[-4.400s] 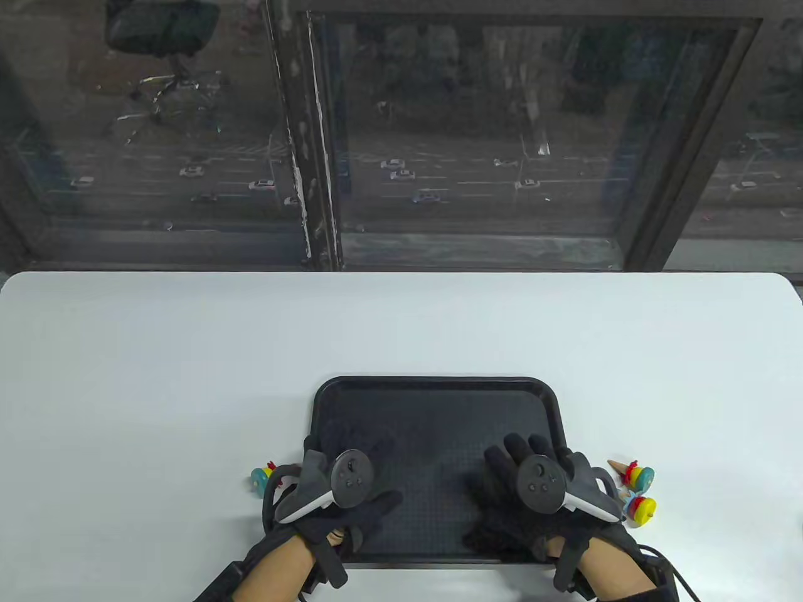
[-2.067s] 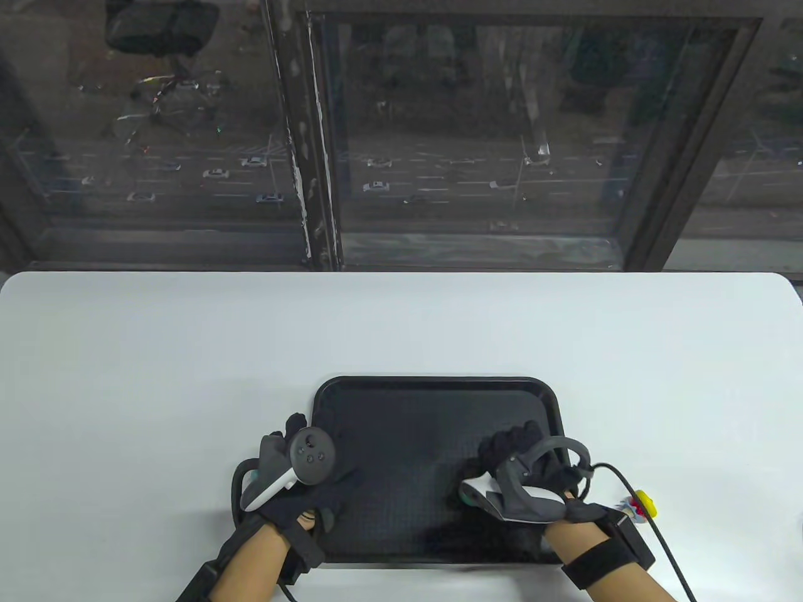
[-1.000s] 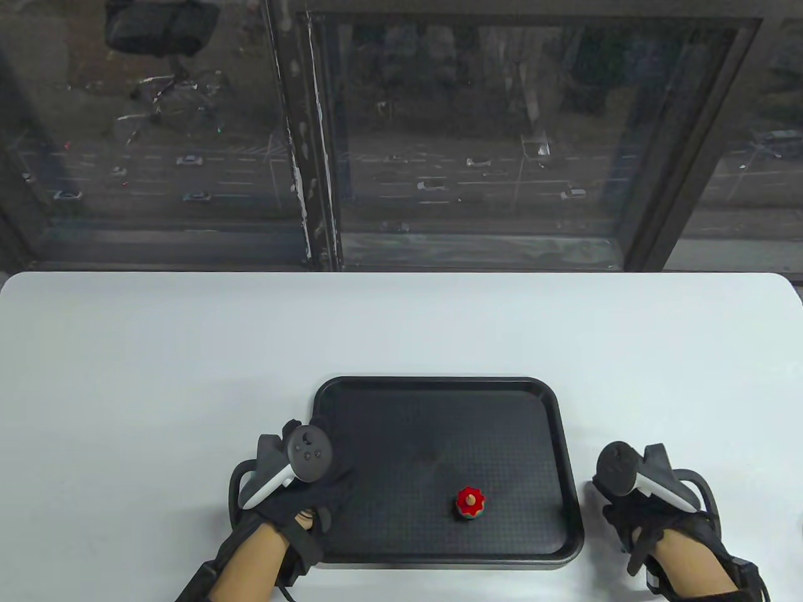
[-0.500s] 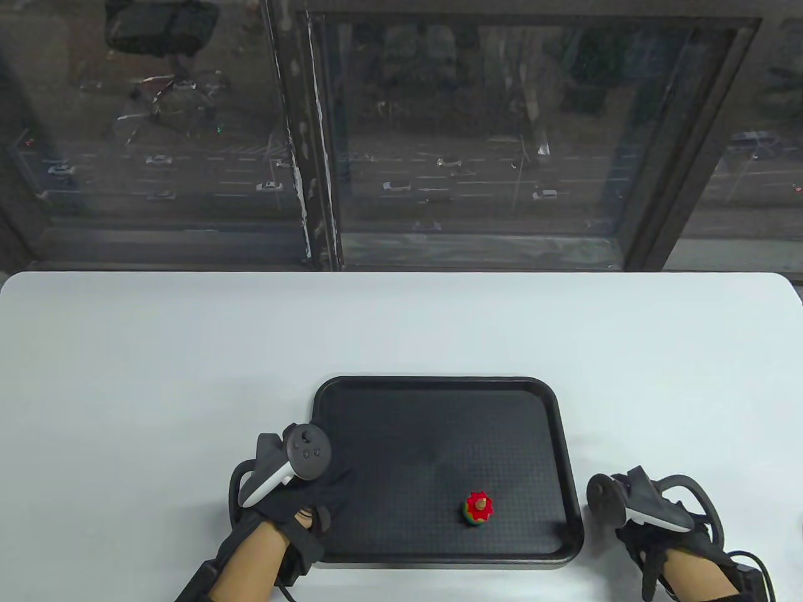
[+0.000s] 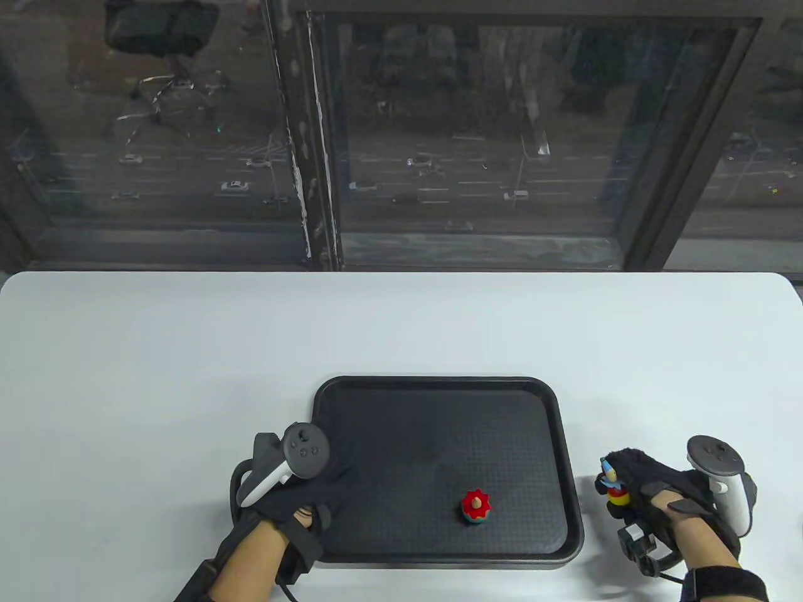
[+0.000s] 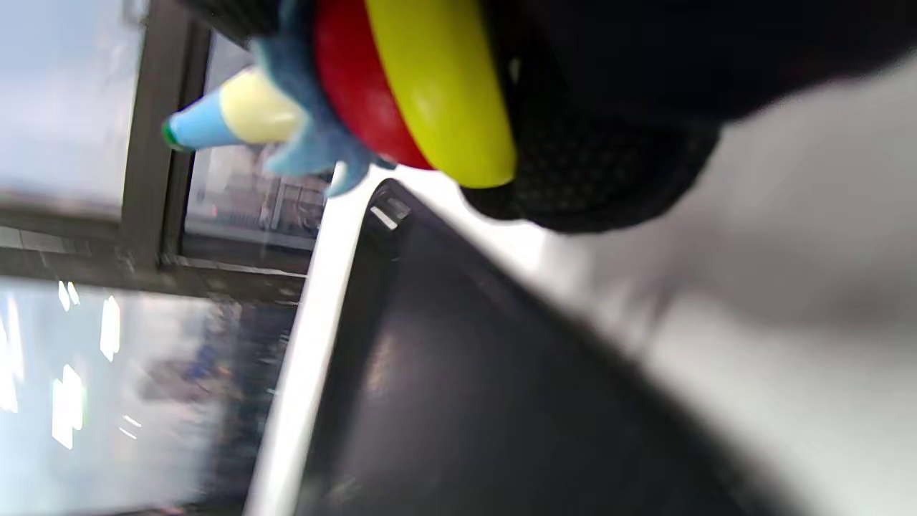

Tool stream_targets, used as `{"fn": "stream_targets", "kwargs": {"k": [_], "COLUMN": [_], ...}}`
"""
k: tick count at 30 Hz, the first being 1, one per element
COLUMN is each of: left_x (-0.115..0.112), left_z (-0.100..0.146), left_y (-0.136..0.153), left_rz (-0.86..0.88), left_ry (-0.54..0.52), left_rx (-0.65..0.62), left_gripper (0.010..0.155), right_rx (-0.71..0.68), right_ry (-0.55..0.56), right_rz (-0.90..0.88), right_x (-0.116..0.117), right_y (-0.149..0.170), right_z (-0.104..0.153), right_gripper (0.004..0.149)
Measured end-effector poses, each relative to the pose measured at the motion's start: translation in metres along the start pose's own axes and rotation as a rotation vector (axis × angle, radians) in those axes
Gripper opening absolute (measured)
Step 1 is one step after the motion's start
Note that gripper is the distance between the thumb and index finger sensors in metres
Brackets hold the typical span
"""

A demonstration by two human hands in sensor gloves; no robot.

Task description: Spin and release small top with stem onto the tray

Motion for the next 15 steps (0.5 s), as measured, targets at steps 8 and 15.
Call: {"fn": "stream_targets", "kwargs": {"k": [8,15], "left_x": [-0.001,0.0], "left_z": [0.0,0.0], "left_y": [0.001,0.002], "left_rz": [0.025,0.028], "left_ry": [0.027,0.039], "left_rx": [-0.004,-0.004], "left_gripper": [0.077,0.076], "right_rx": [-0.121,-0.295], "right_ry": [-0.47,-0.277], "right_rz": [-0.345,0.013], "right_x": [0.022,0.032], "right_y": [-0.003,-0.041], "right_z": [0.0,0.014], "right_gripper": [0.079,0.045]}}
Point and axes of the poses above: the tracker on the back of each hand, its own y axis roughly to the little-finger side, its own z axis roughly from the fingertips to the wrist, x = y × z, the point moved 2 cm from there along -z, roughly from the wrist to the fingertips, and after that the axes turned 7 degrees about y, right-handed, at the moved point
